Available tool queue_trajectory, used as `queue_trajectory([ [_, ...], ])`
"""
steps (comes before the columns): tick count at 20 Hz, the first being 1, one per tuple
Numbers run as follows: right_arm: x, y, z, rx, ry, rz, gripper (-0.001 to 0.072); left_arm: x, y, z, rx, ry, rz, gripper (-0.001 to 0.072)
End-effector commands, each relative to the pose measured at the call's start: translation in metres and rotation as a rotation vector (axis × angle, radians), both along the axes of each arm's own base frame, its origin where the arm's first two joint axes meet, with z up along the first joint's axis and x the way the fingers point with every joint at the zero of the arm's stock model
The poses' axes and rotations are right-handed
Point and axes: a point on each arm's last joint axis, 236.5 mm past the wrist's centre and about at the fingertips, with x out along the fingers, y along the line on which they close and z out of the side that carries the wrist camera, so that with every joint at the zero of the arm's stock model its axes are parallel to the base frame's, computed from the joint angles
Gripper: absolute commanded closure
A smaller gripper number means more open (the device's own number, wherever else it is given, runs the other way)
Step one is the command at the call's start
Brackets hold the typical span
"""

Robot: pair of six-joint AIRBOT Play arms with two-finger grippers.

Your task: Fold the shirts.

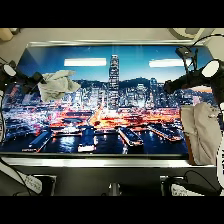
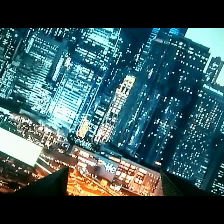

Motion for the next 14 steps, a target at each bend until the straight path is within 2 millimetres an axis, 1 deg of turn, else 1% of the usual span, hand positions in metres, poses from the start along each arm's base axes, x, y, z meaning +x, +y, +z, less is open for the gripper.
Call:
queue_trajectory([
  [1, -0.004, 0.001, -0.003, -0.005, 0.016, 0.017, 0.0106, 0.022, 0.013, -0.029, -0.025, -0.037, 0.066, 0.0009],
  [2, -0.004, 0.002, -0.002, -0.003, 0.016, 0.018, 0.0106, 0.027, 0.008, -0.035, -0.036, -0.048, 0.067, 0.0031],
  [3, -0.004, 0.002, -0.002, -0.002, 0.015, 0.017, 0.0107, 0.030, 0.004, -0.041, -0.047, -0.048, 0.066, 0.0078],
  [4, -0.004, 0.002, -0.002, -0.002, 0.015, 0.017, 0.0107, 0.030, 0.002, -0.044, -0.047, -0.043, 0.064, 0.0340],
  [5, -0.003, 0.002, -0.001, -0.003, 0.009, 0.017, 0.0107, 0.031, 0.002, -0.044, -0.045, -0.046, 0.058, 0.0646],
  [6, -0.003, 0.002, 0.000, -0.003, 0.008, 0.017, 0.0107, 0.033, -0.001, -0.037, -0.046, -0.064, 0.032, 0.0678],
  [7, -0.004, 0.002, 0.005, -0.010, -0.004, 0.025, 0.0107, 0.038, -0.005, -0.022, -0.052, -0.105, 0.005, 0.0679],
  [8, -0.004, 0.001, 0.014, -0.027, -0.034, 0.049, 0.0106, 0.047, -0.010, 0.006, -0.039, -0.185, -0.048, 0.0679],
  [9, -0.004, 0.001, 0.028, -0.046, -0.072, 0.066, 0.0106, 0.055, -0.017, 0.044, -0.018, -0.283, -0.102, 0.0679],
  [10, -0.004, -0.002, 0.050, -0.072, -0.126, 0.076, 0.0106, 0.061, -0.029, 0.097, 0.011, -0.408, -0.161, 0.0679],
  [11, -0.004, -0.006, 0.076, -0.095, -0.187, 0.069, 0.0106, 0.057, -0.048, 0.157, 0.034, -0.534, -0.235, 0.0679],
  [12, -0.008, -0.009, 0.109, -0.118, -0.260, 0.062, 0.0107, 0.043, -0.071, 0.216, 0.057, -0.647, -0.312, 0.0679],
  [13, -0.014, -0.010, 0.147, -0.130, -0.339, 0.048, 0.0107, 0.018, -0.098, 0.277, 0.093, -0.759, -0.393, 0.0679],
  [14, -0.022, -0.010, 0.183, -0.132, -0.419, 0.035, 0.0107, -0.010, -0.122, 0.324, 0.132, -0.843, -0.455, 0.0679],
])
